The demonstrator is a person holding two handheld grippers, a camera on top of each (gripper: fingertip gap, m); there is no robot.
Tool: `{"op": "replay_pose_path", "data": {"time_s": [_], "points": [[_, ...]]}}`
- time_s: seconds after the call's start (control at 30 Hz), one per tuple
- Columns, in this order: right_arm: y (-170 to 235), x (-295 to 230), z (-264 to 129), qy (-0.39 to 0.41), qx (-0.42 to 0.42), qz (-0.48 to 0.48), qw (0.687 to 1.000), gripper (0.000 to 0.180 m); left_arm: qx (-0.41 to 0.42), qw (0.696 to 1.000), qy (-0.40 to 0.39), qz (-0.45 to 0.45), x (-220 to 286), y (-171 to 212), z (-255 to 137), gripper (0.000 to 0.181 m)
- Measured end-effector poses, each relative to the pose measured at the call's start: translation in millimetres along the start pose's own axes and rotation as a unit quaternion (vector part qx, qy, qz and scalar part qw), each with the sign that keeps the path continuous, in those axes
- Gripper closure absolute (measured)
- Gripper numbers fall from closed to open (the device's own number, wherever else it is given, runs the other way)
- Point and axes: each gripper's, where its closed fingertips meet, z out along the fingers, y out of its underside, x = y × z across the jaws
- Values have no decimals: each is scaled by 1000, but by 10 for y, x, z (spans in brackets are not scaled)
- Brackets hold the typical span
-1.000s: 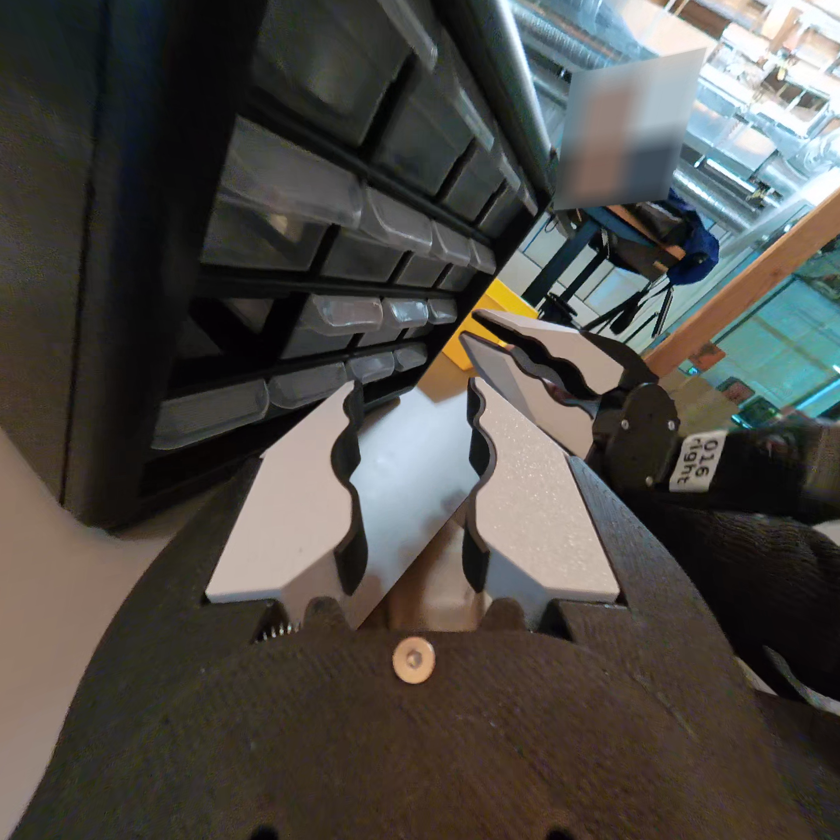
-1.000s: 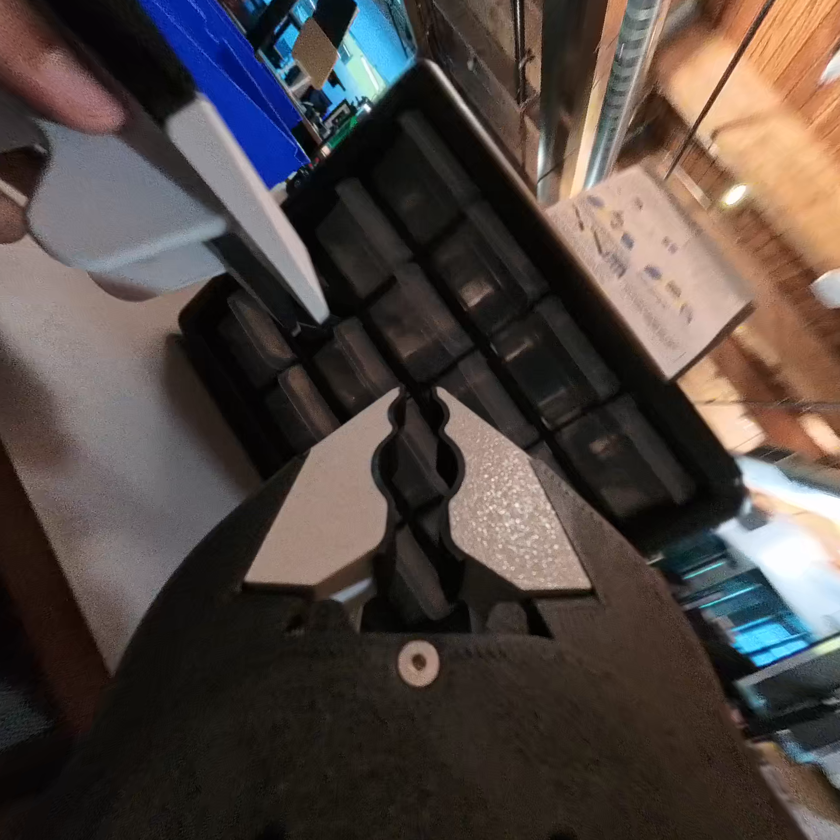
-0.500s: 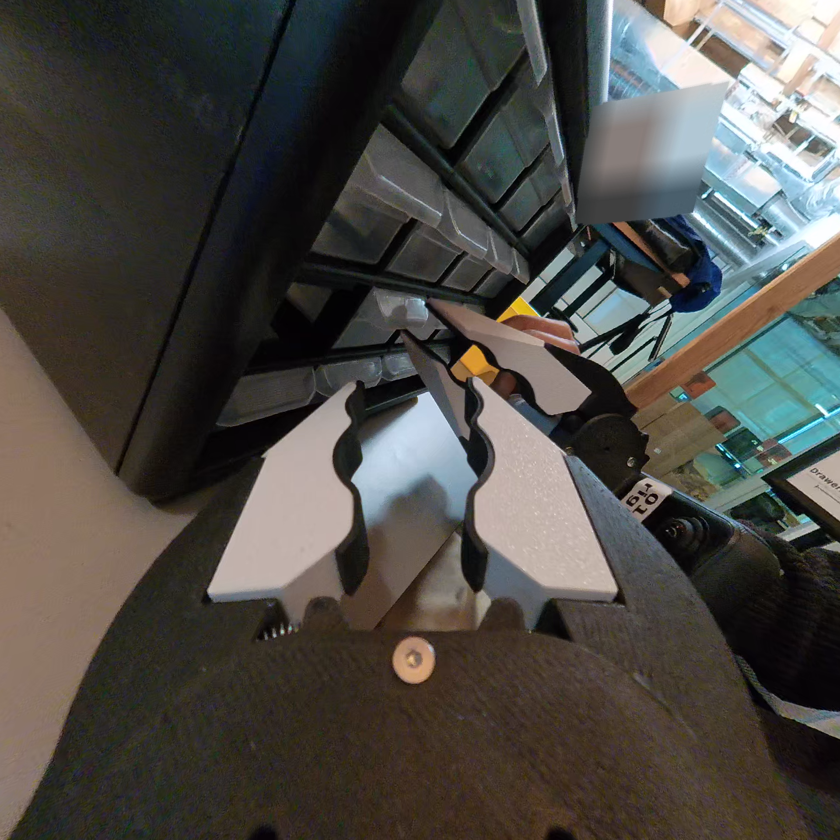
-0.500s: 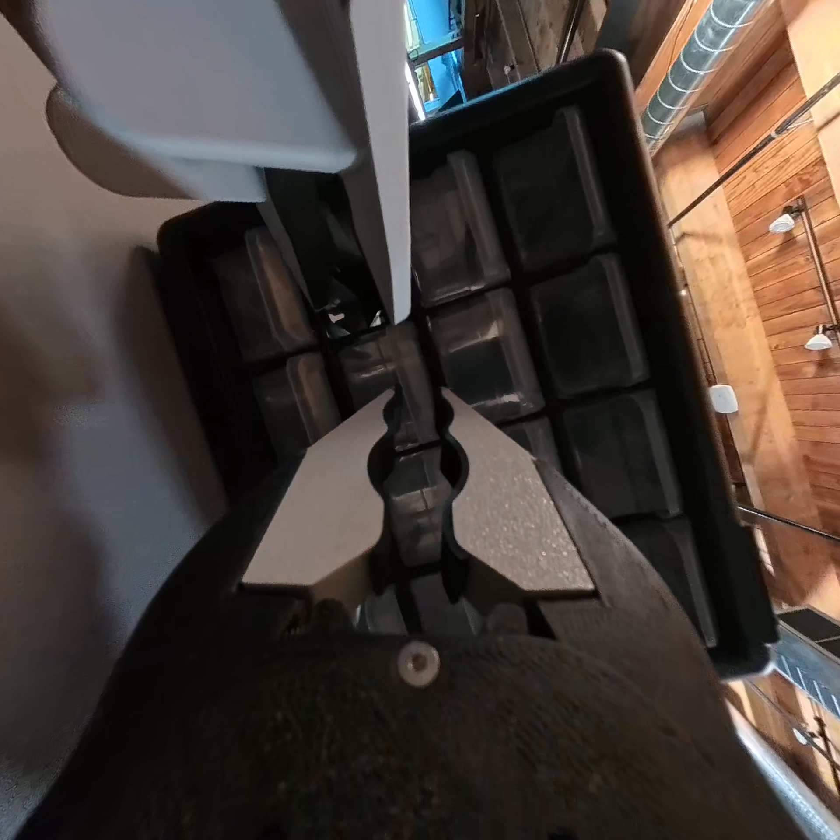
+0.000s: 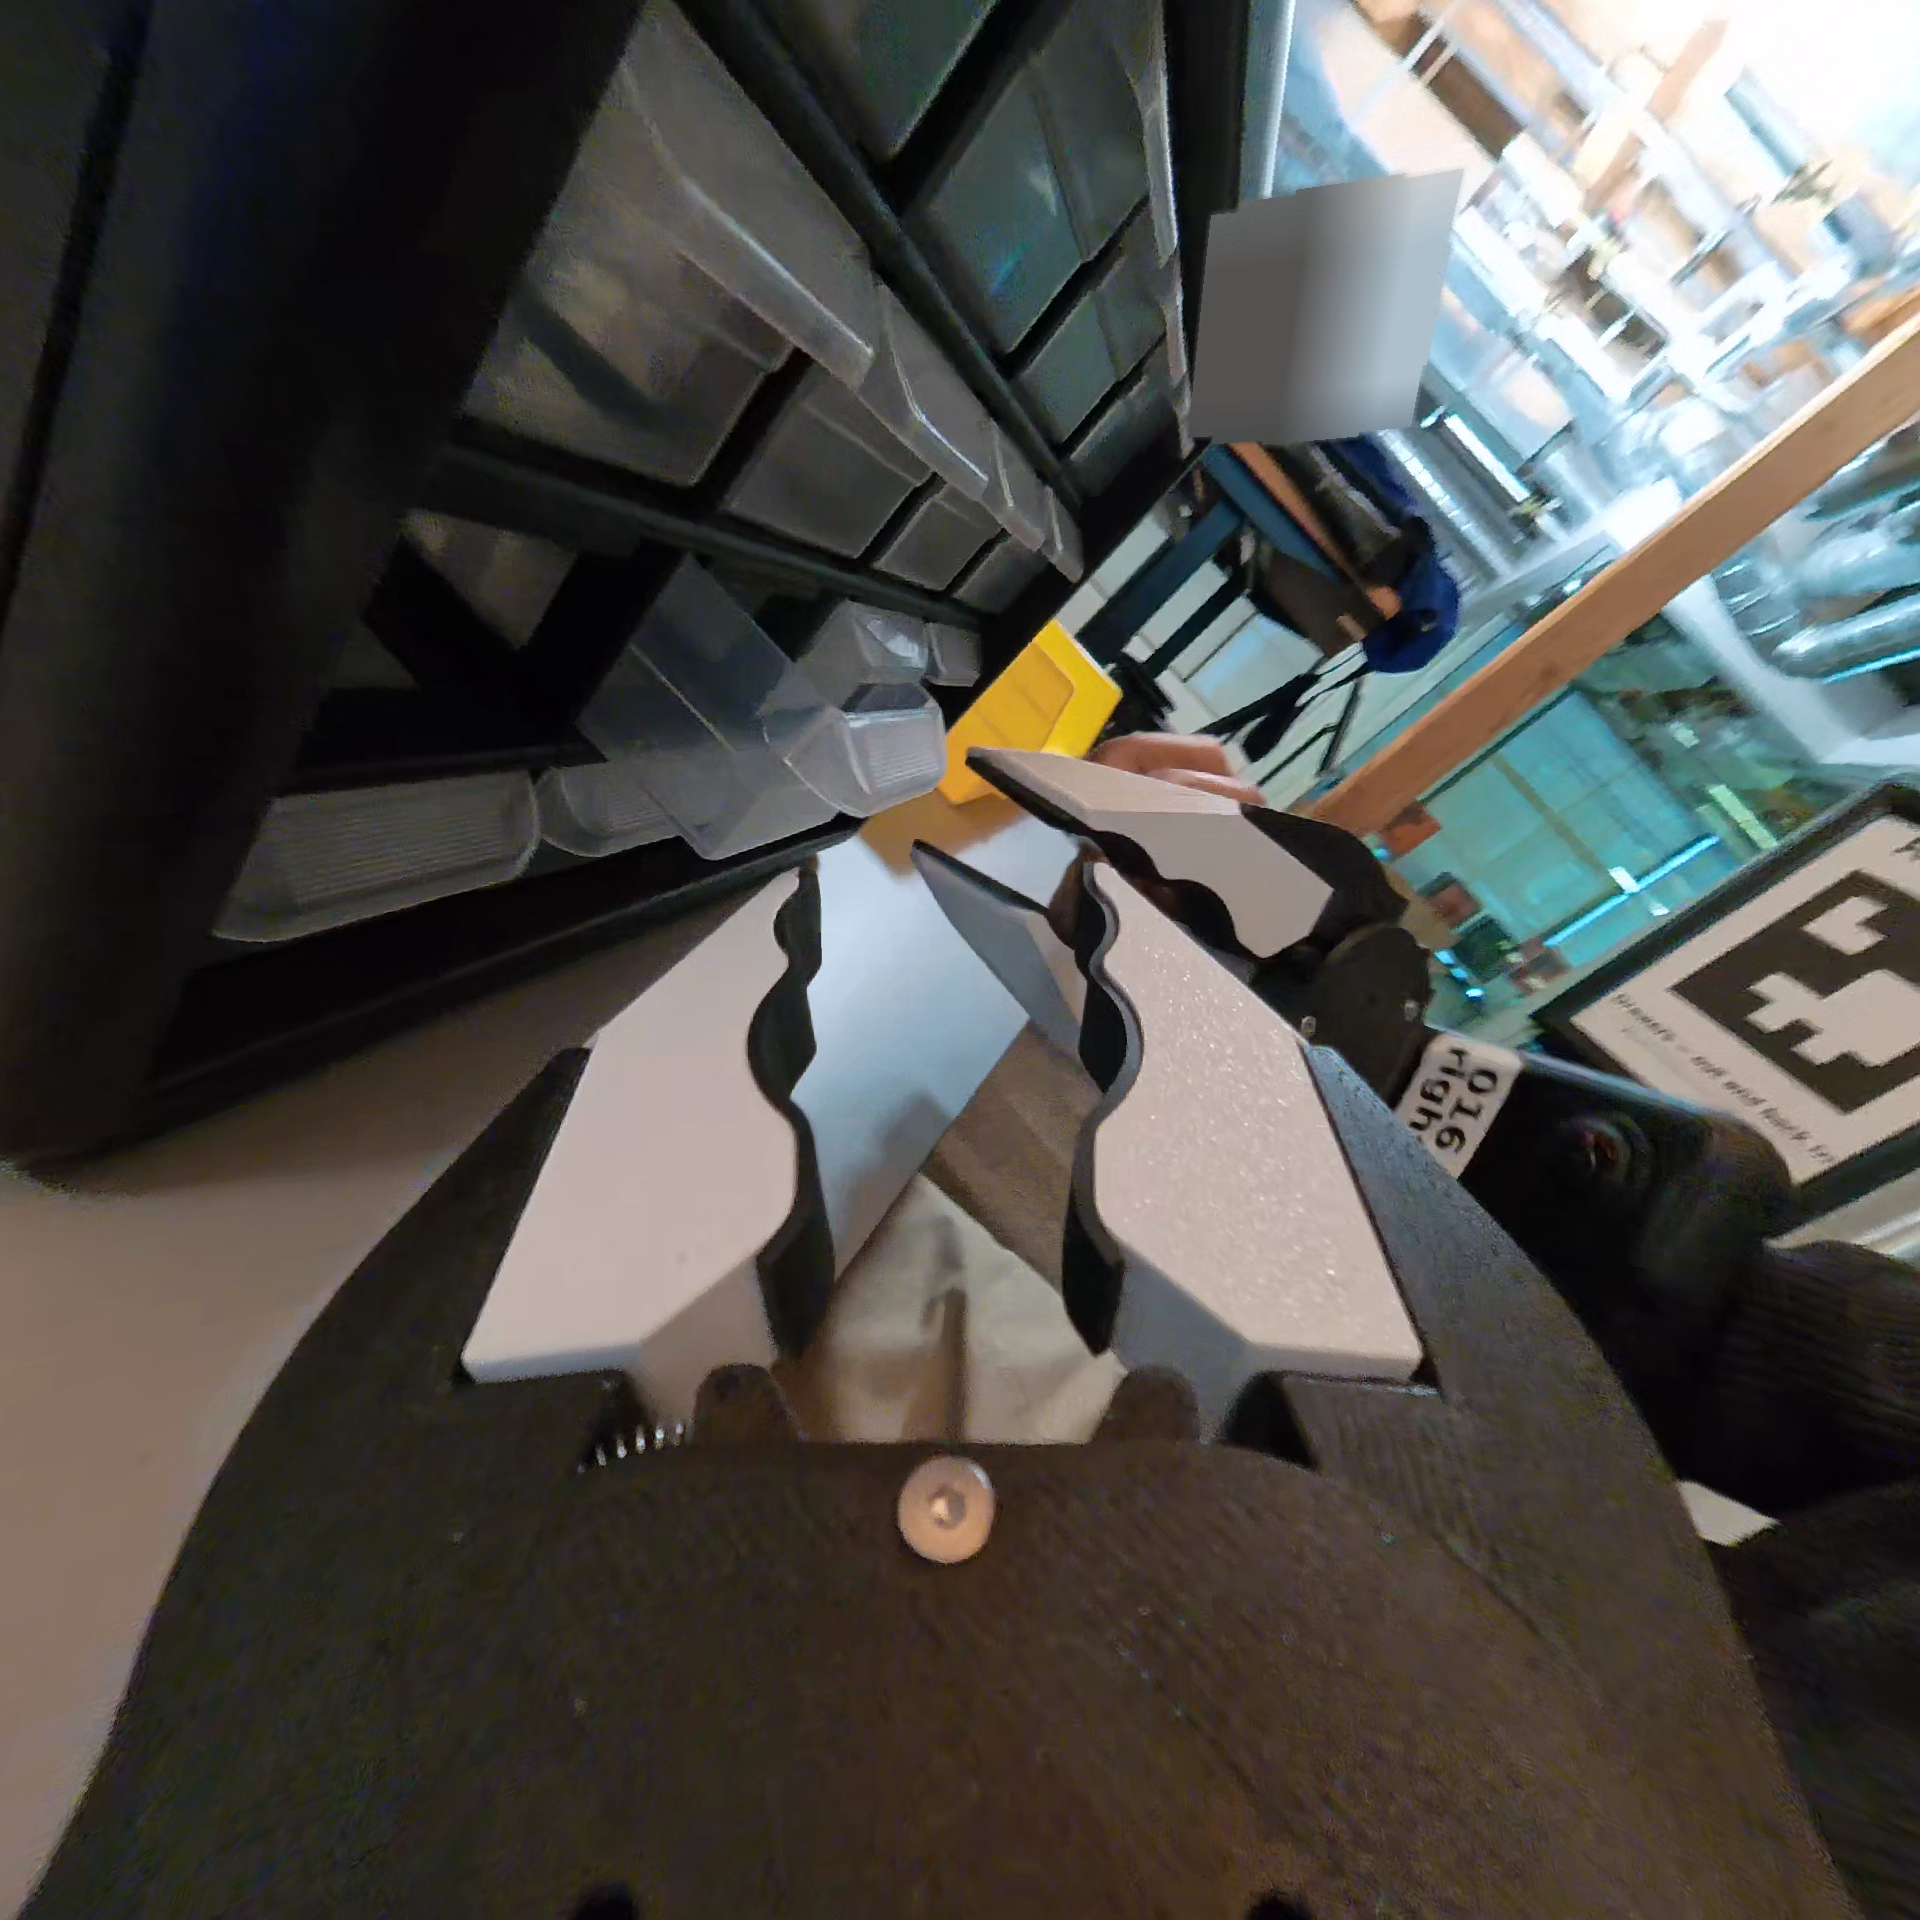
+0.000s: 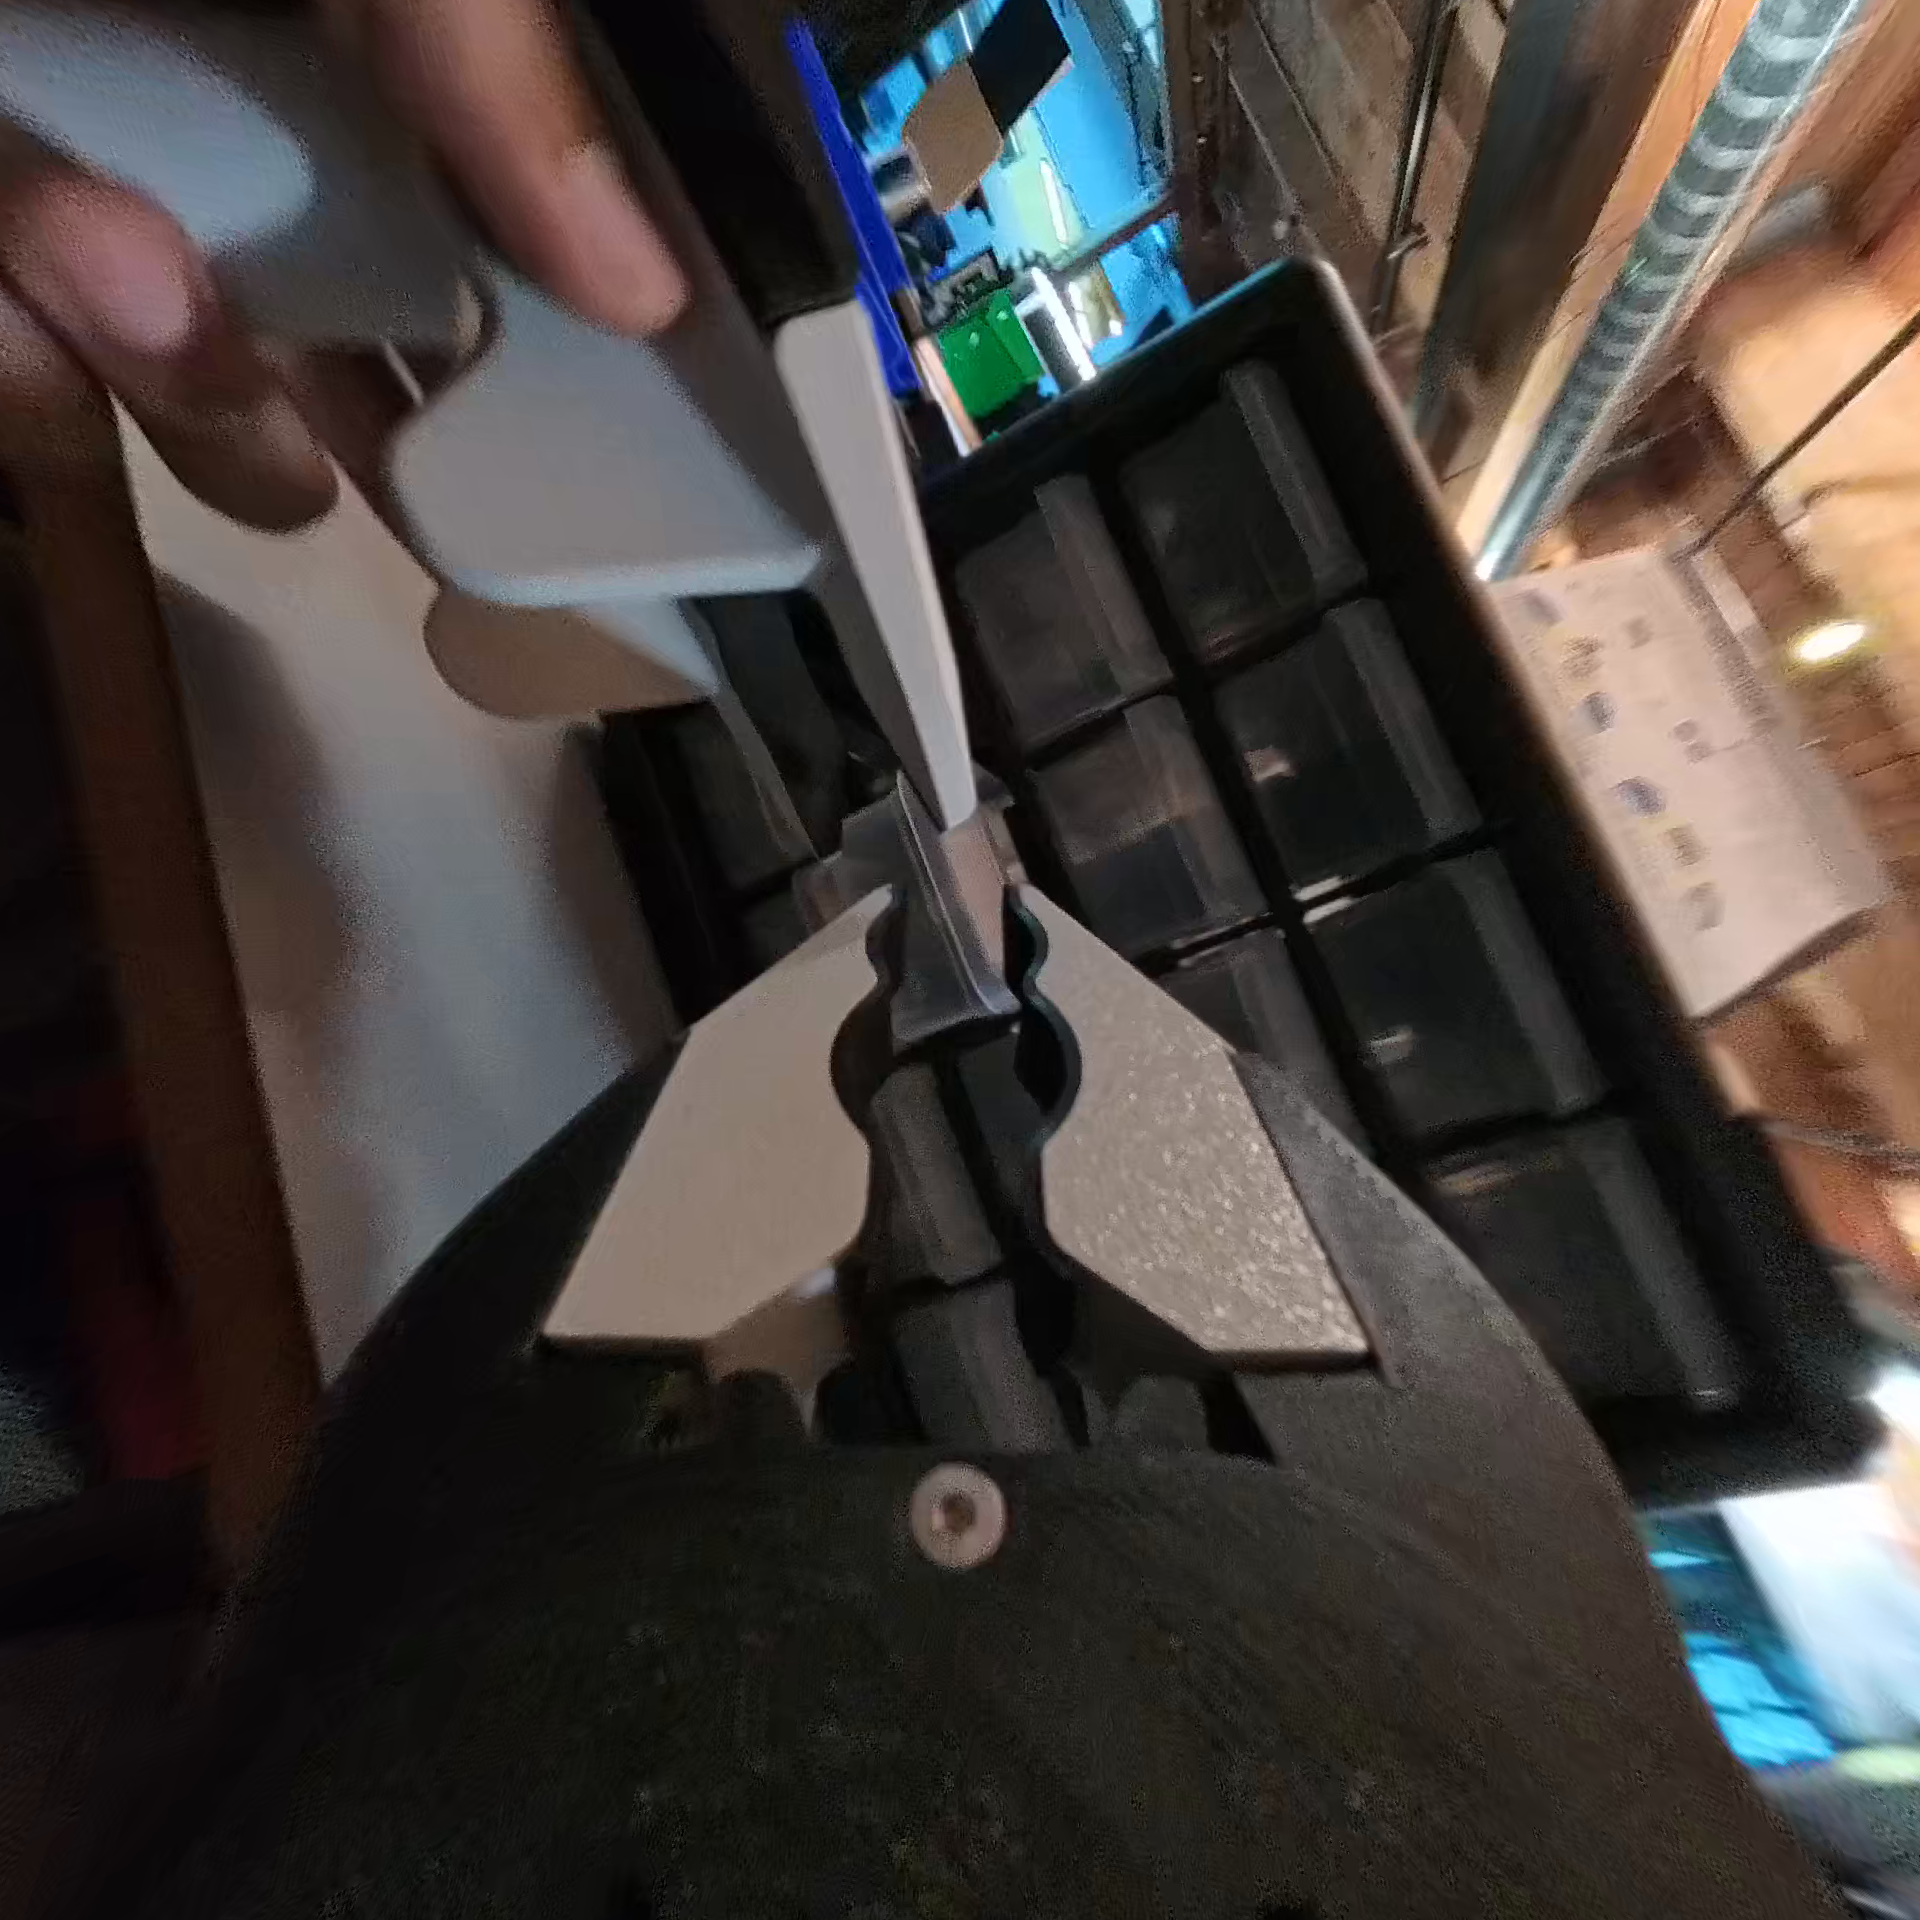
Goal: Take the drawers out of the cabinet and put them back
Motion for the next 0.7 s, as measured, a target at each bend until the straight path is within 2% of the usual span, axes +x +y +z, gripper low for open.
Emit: {"op": "replay_pose_path", "data": {"time_s": [0.13, 0.23, 0.3, 0.4, 0.47, 0.6, 0.63, 0.7], "points": [[-5, 59, -5, -42, 23, 149, 988, 153, -11, 1000, 0, -15, -48, 15, -14, 132], [91, 78, -11, -74, 15, 208, 975, 145, 0, 1000, -17, -19, -124, -36, -51, 131], [83, 8, -51, -130, 4, 240, 962, 142, 5, 999, -32, -37, -213, -45, -77, 131], [-124, -53, -210, -244, 3, 367, 898, 137, 17, 998, -38, -54, -269, -86, -117, 132], [-176, -42, -296, -284, -14, 425, 860, 137, 18, 997, -54, -43, -305, -97, -140, 134], [-23, -264, -454, -367, -129, 480, 786, 124, 2, 995, -94, -14, -411, -68, -141, 125], [-24, -272, -461, -381, -140, 487, 774, 128, 0, 995, -97, -12, -419, -60, -133, 121], [3, -135, -363, -351, -141, 498, 780, 142, 4, 996, -85, -13, -375, -69, -111, 113]]}}
